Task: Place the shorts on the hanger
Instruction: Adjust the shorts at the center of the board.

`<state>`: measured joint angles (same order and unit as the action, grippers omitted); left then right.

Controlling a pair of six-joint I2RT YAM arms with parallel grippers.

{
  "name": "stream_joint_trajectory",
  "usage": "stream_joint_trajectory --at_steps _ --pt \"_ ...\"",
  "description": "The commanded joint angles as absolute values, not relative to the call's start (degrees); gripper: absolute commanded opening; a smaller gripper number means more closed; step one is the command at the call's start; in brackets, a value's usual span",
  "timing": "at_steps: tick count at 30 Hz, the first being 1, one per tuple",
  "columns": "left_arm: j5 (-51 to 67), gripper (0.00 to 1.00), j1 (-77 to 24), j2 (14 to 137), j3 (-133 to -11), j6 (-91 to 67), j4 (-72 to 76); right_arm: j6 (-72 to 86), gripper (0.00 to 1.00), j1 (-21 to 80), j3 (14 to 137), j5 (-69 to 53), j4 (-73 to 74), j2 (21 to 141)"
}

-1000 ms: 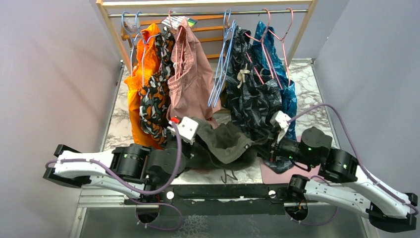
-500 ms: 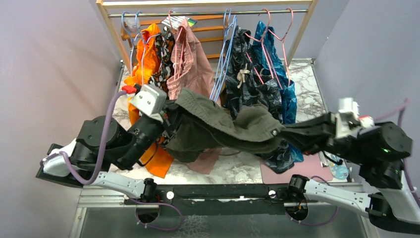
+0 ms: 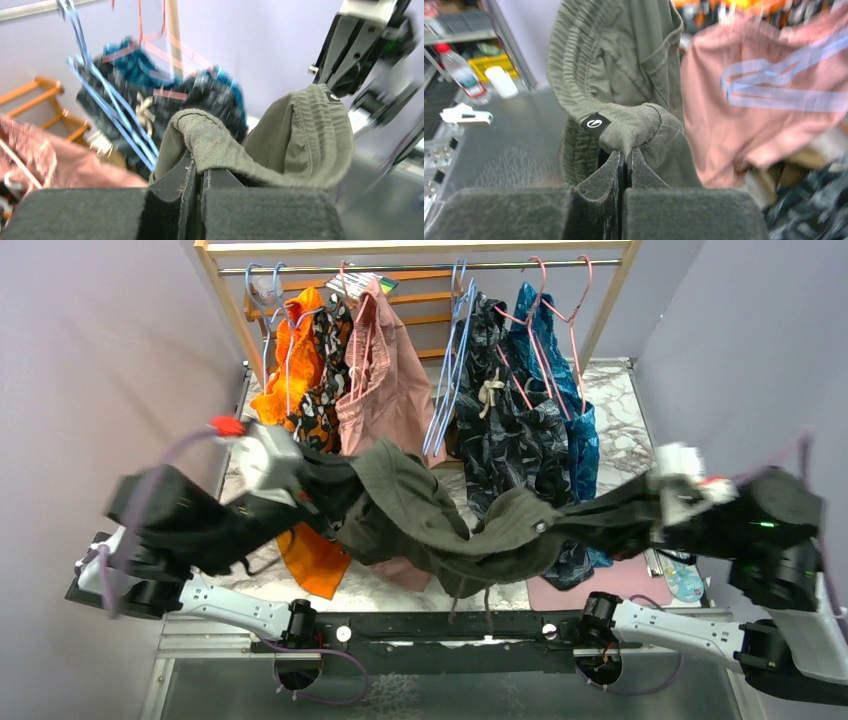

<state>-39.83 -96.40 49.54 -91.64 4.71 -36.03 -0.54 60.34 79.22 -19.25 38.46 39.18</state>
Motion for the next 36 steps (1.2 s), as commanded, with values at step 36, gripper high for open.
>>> stream_joint_trajectory --at_steps 36 --pt "-21.0 0.0 -96.5 47.5 -95.8 12.9 -20.9 -3.4 0.01 60.6 91.6 -25.4 29.7 39.3"
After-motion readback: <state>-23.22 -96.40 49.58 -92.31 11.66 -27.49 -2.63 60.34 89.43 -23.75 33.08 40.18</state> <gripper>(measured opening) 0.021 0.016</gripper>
